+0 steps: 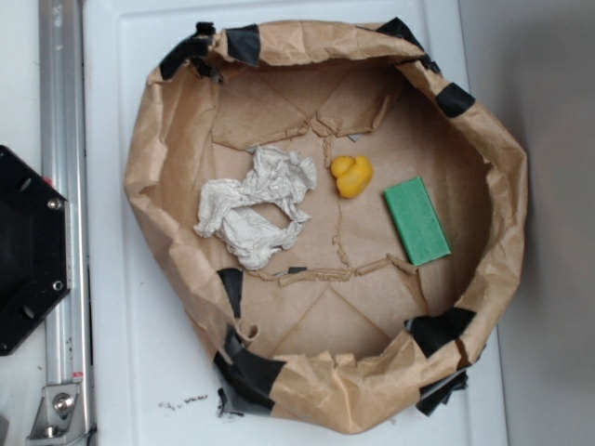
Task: Grab the white paper.
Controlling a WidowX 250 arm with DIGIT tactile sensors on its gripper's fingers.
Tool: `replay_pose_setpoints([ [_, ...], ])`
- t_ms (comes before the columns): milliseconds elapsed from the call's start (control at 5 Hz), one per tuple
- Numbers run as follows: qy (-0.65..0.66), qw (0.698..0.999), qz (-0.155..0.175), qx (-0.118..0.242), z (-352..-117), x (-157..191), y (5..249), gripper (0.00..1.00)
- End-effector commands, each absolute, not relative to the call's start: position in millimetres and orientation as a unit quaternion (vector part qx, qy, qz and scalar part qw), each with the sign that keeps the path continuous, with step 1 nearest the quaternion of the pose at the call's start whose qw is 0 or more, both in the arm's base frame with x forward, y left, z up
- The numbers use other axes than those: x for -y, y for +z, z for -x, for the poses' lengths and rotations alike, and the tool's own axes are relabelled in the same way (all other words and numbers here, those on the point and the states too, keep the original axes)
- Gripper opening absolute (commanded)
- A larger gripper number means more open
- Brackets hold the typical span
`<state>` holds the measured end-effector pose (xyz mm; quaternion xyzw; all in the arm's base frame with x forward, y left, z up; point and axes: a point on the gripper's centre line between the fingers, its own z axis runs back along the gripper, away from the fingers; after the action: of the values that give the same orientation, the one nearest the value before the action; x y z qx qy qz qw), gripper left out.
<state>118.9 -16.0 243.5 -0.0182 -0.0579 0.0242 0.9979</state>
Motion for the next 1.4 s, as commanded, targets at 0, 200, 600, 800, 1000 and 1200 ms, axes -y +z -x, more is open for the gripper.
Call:
replay_pose_setpoints([
  [0,0.024,0.998,0.018,0.058,-118.9,16.0,243.5,1.0],
  [200,0.025,0.996,0.048,0.069,-166.4,3.0,221.1,1.0],
  [600,0.075,0.994,0.069,0.037,-252.1,-22.6,161.6,1.0],
  [800,0.02,0.999,0.001,-0.049,-226.6,-19.7,108.7,1.0],
  [1000,0.02,0.999,0.001,-0.049,-226.6,-19.7,108.7,1.0],
  [1200,0.02,0.999,0.001,-0.049,-226.6,-19.7,108.7,1.0],
])
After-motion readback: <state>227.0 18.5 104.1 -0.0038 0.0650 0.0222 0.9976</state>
